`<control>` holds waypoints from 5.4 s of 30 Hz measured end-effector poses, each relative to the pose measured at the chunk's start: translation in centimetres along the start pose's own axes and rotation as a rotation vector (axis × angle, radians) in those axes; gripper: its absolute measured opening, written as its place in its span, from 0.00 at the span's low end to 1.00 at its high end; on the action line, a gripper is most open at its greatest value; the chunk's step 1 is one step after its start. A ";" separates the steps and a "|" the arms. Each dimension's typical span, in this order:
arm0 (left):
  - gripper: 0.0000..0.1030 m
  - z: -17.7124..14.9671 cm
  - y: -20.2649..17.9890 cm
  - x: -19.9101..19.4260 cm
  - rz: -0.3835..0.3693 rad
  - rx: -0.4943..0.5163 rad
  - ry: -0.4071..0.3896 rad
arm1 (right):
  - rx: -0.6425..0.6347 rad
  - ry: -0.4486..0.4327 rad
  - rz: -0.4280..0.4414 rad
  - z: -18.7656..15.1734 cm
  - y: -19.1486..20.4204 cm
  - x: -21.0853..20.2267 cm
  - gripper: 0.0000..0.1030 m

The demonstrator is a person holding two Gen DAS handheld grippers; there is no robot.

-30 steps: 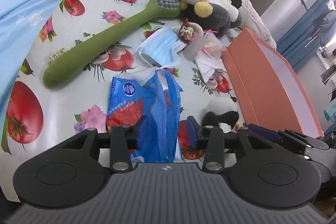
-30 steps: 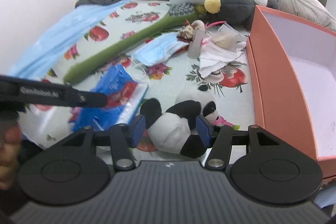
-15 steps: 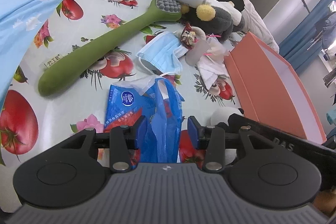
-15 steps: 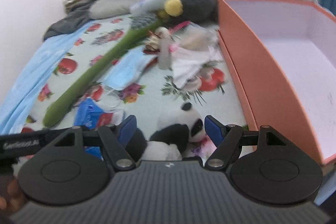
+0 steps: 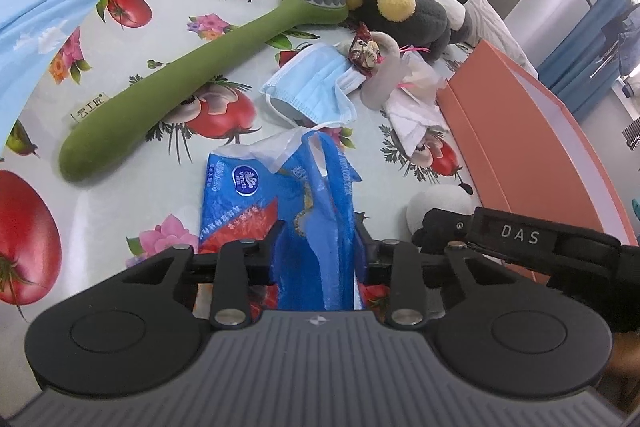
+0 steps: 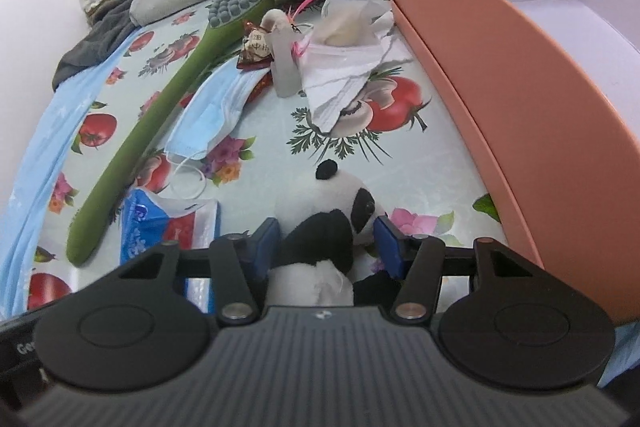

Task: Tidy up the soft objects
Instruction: 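Close the left gripper on the tissue pack while the right gripper grasps the panda, then carry the tissue pack and panda plush over the pink box with both tools, then open both grippers to drop the tissue pack and panda into the box, then withdraw both tools from the box toward the face mask and wrappers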

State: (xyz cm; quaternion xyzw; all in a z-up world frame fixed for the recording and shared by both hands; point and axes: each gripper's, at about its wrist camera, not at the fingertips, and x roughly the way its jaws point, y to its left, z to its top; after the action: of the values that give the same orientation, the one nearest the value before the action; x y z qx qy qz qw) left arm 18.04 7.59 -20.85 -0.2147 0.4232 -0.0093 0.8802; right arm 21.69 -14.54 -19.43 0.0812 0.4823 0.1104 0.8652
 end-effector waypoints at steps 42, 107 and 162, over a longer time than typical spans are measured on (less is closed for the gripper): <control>0.09 0.2 -6.9 -15.5 -0.103 0.086 -0.188 | -0.147 -0.276 0.049 -1.5 2.2 -17.2 0.39; 0.09 9.9 -32.1 11.2 -0.242 0.345 0.090 | 0.123 -0.260 -0.156 8.9 -22.2 -9.5 0.41; 0.99 6.4 -17.2 -25.8 0.029 0.266 -0.026 | -0.121 -0.352 0.023 0.7 -2.2 -25.1 0.60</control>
State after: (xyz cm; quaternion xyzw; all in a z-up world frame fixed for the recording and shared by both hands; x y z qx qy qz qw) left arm 9.18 -0.56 8.42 -0.0903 0.4099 -0.0497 0.9063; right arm 9.74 -23.44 0.88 0.0524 0.3151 0.1333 0.9382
